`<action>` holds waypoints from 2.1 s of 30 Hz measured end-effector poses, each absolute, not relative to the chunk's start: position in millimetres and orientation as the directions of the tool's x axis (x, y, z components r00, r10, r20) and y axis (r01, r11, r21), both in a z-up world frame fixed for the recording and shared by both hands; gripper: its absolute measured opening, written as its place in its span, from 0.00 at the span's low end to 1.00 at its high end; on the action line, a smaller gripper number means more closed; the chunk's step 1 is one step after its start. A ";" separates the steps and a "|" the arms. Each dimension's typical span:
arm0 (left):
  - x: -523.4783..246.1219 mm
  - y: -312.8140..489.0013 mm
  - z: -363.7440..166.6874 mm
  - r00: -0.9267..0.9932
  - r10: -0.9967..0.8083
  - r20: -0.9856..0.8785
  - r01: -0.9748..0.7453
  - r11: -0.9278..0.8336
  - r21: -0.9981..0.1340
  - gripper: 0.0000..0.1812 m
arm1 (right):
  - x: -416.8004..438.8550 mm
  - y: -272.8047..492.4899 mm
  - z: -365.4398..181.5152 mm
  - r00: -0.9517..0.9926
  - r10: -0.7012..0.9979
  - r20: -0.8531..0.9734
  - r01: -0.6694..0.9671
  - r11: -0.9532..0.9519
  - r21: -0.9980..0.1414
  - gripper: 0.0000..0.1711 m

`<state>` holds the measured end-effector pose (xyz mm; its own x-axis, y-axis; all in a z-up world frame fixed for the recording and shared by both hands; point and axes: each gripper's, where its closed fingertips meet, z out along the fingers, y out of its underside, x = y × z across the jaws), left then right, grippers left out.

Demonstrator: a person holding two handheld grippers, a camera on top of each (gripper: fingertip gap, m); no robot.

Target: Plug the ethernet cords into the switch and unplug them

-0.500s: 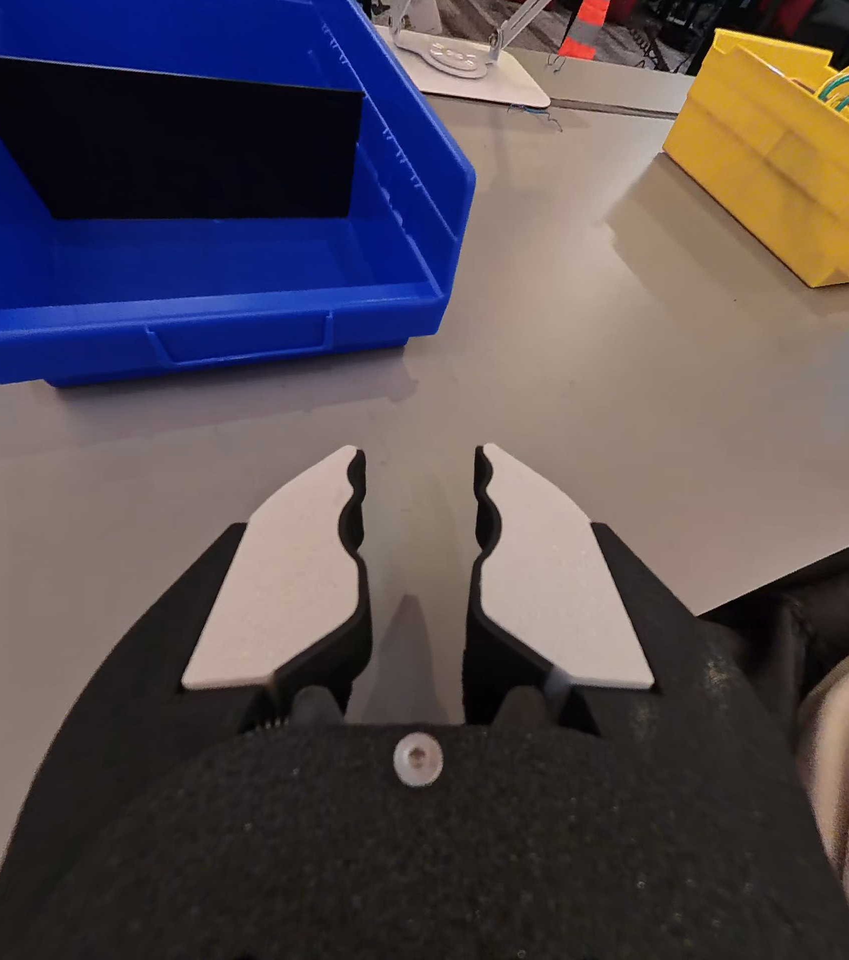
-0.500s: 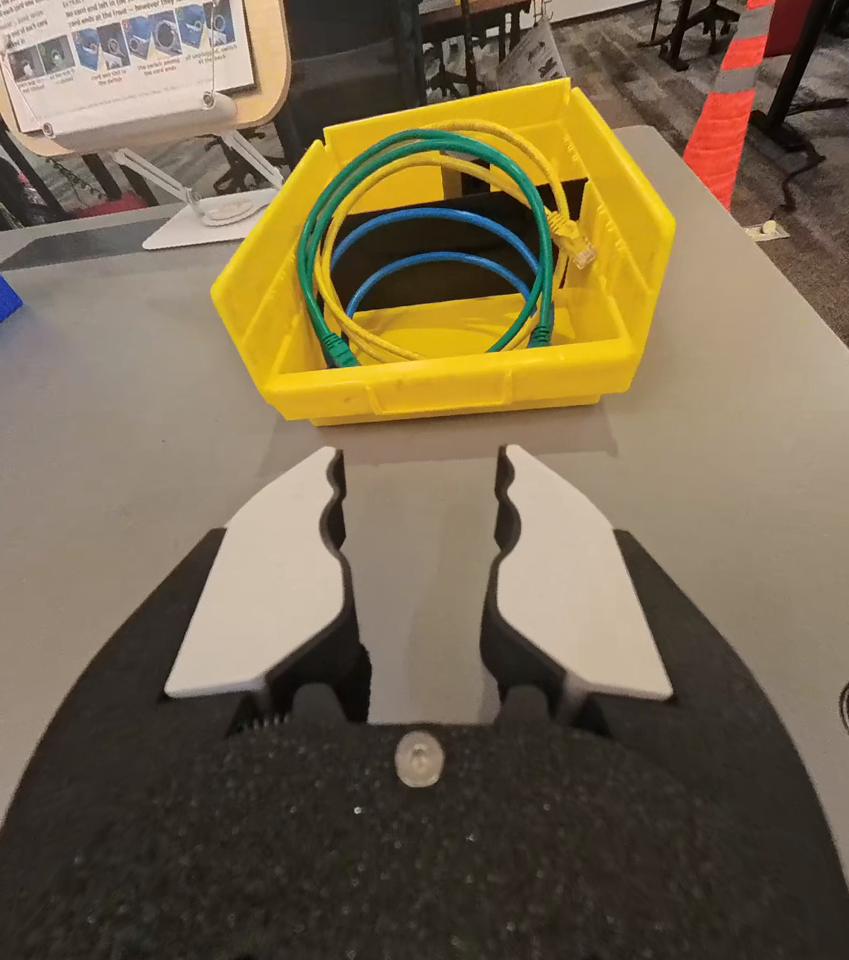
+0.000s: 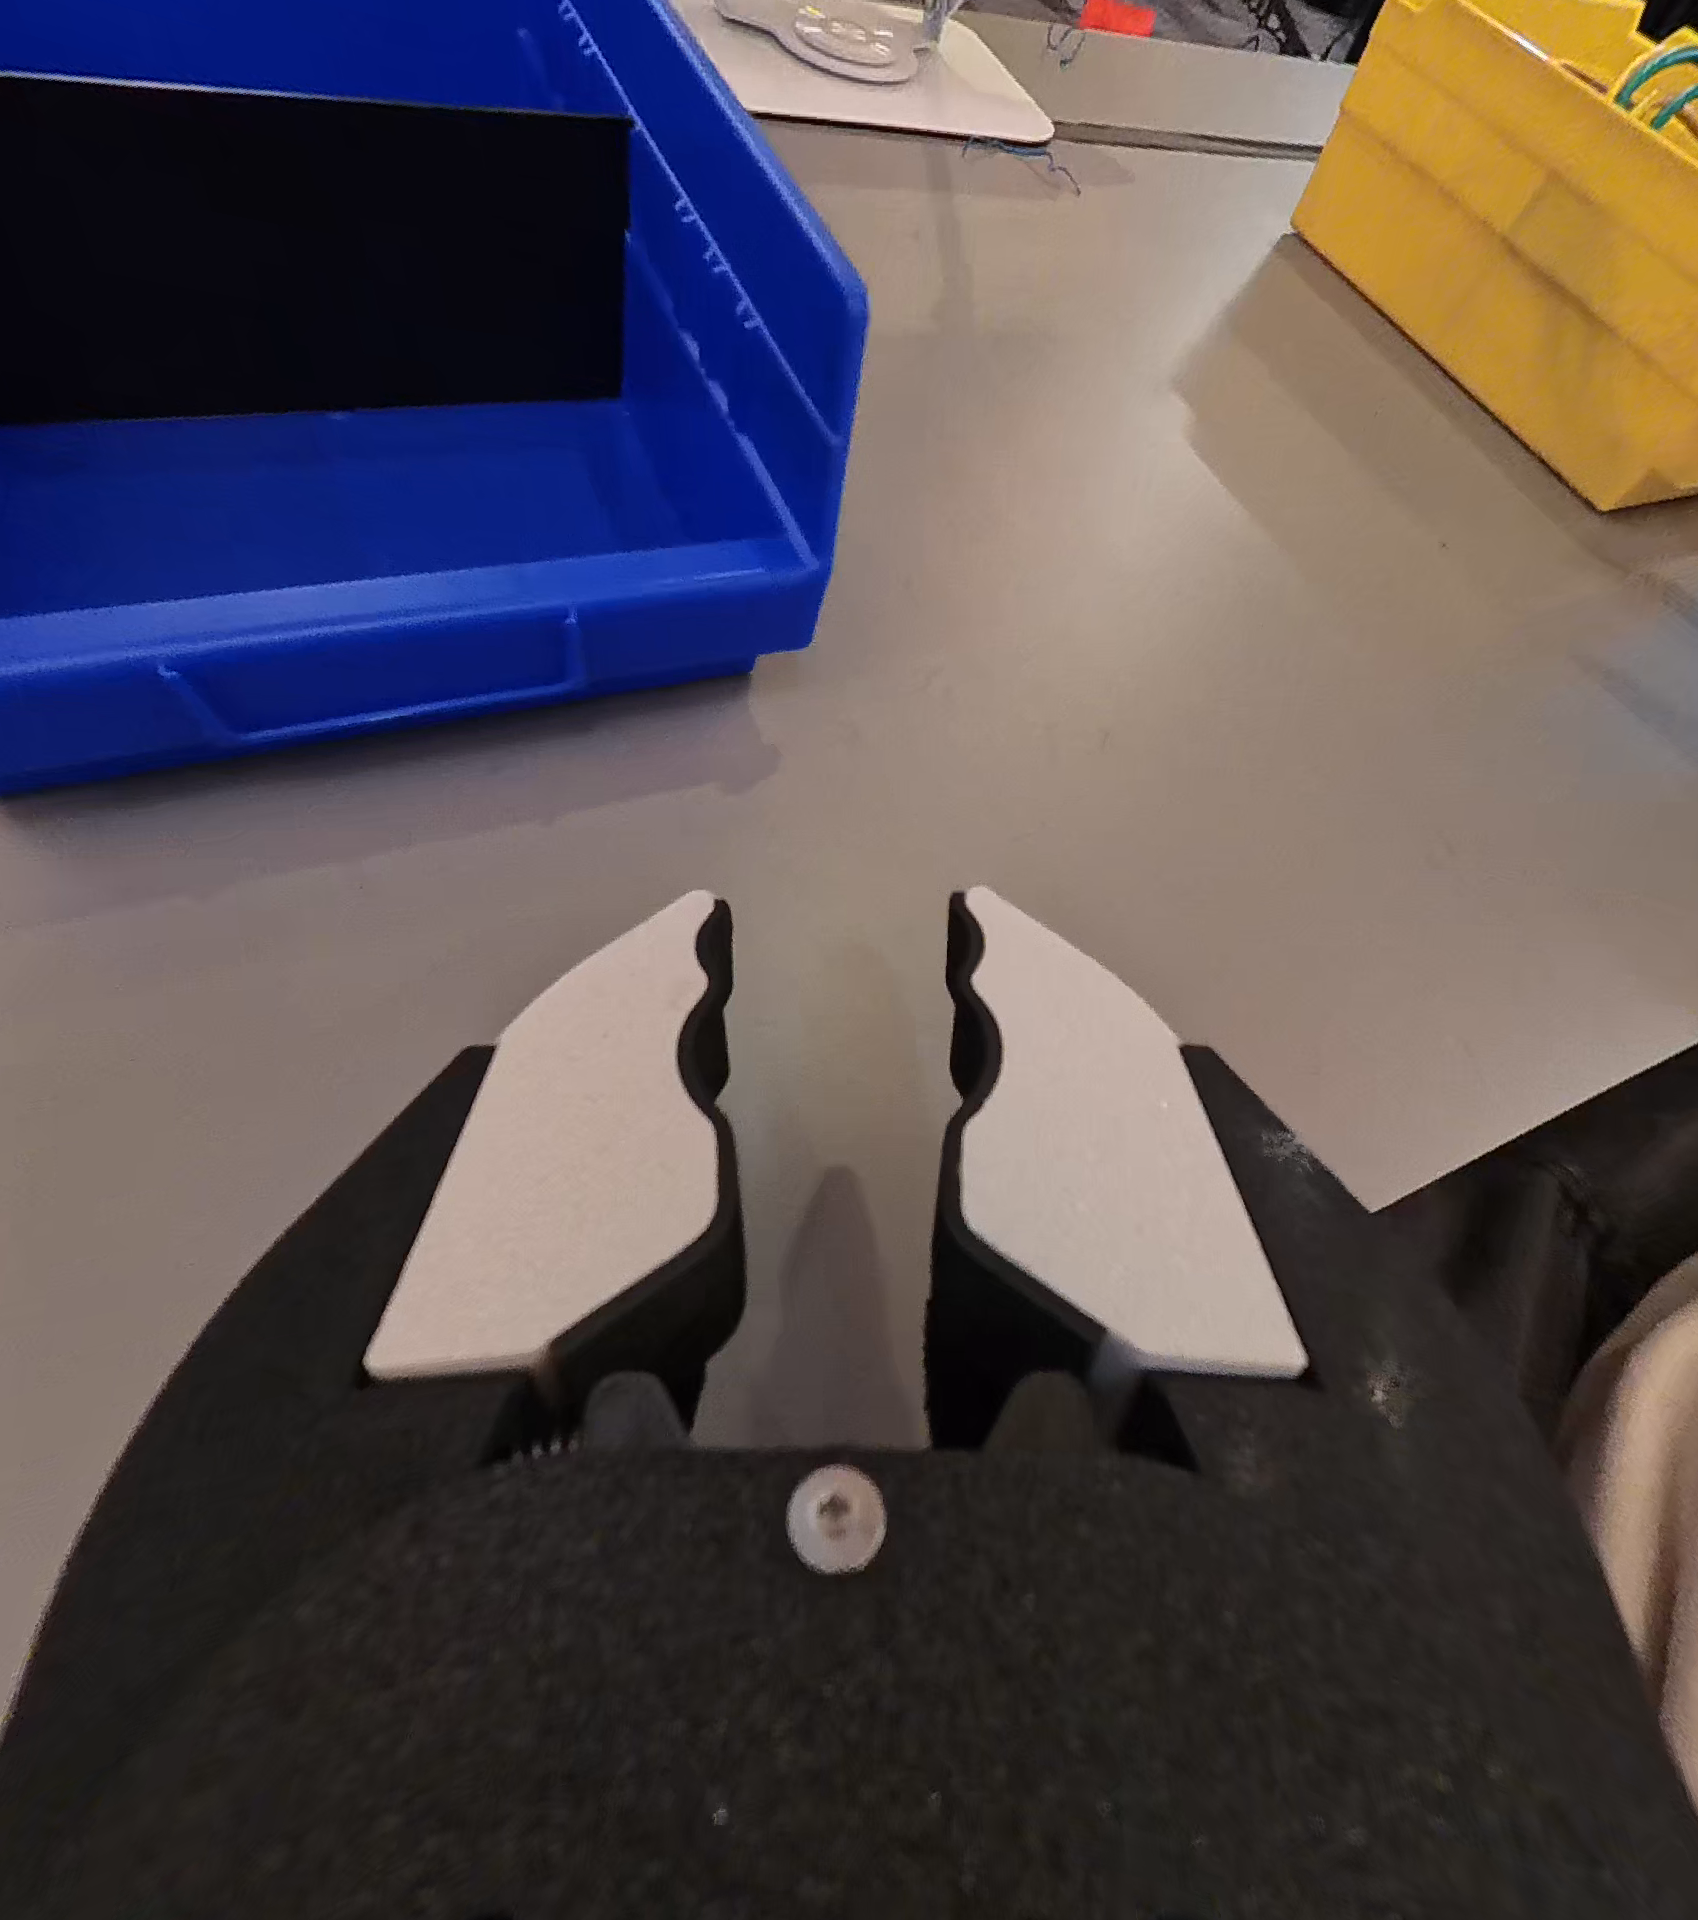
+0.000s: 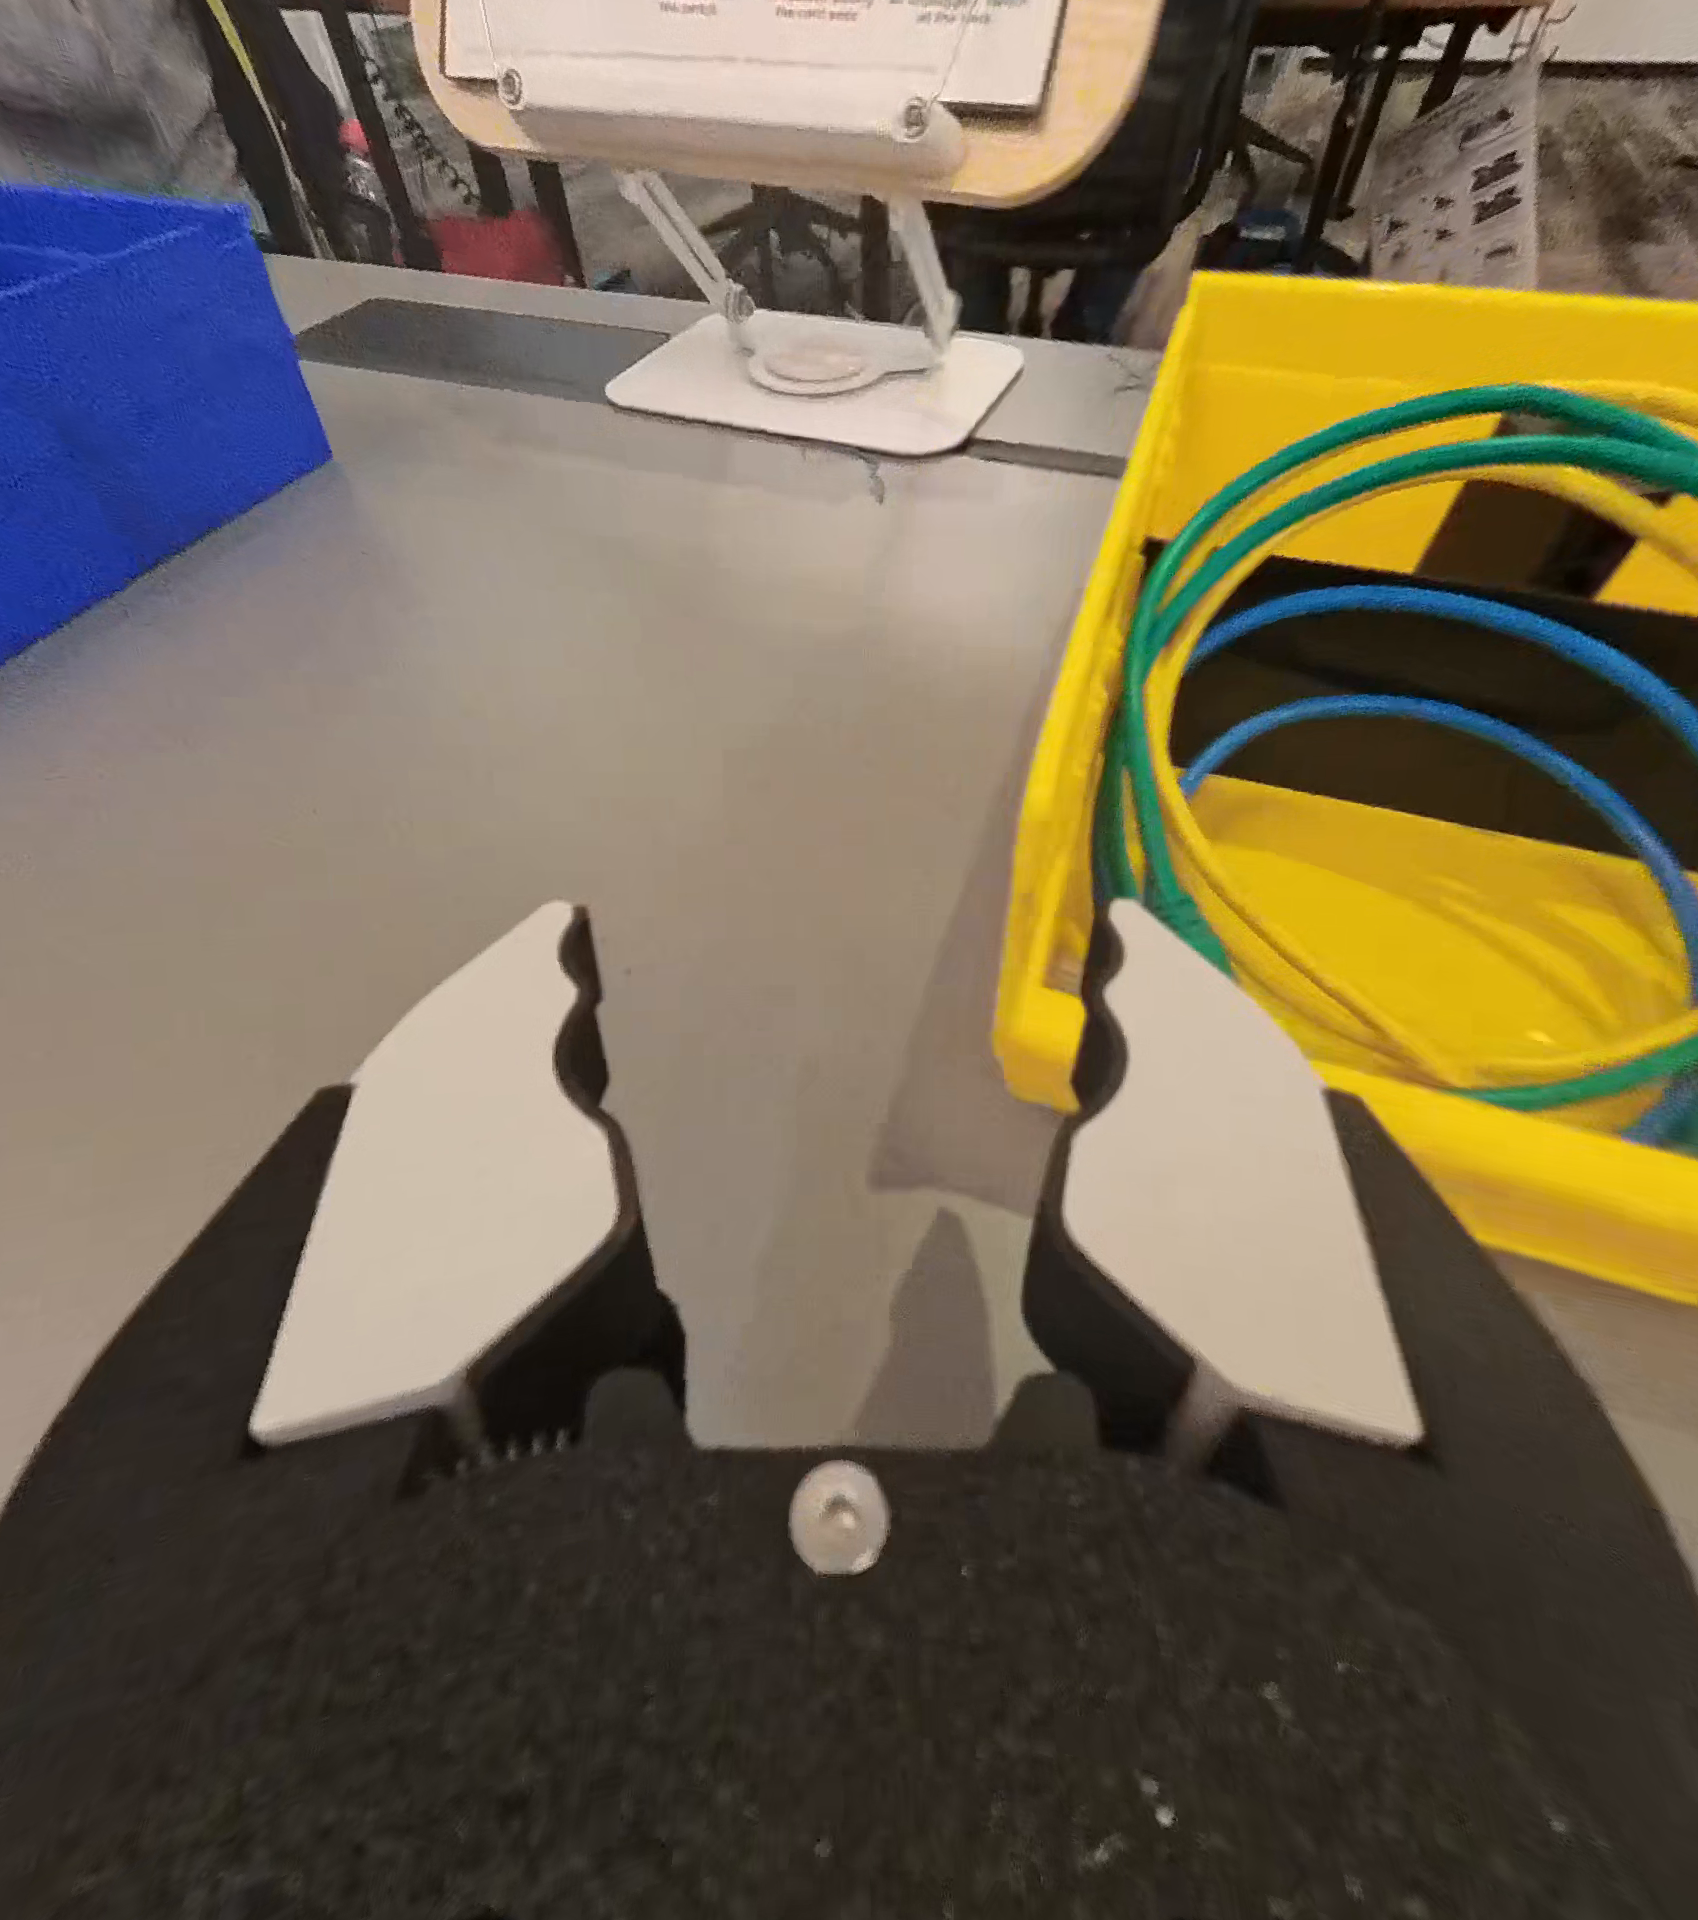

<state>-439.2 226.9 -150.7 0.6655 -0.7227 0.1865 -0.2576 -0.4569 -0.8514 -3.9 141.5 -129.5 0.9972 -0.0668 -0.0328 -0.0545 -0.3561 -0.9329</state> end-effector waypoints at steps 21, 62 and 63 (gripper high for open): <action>-194.2 149.0 -111.8 0.397 -0.914 0.077 -0.356 -0.231 -0.905 0.24 | 109.0 38.7 -51.3 0.912 -0.354 -0.209 -0.205 0.049 -0.977 0.41; -291.1 265.0 -143.2 0.719 -0.690 -0.081 -0.322 -0.228 -0.919 0.06 | -117.9 193.8 -144.3 0.971 -0.236 -0.030 -0.117 -0.364 -0.924 0.05; -290.6 260.5 -144.3 0.701 -0.710 -0.068 -0.313 -0.222 -0.923 0.06 | -118.6 194.7 -146.0 0.976 -0.212 -0.049 -0.125 -0.364 -0.923 0.08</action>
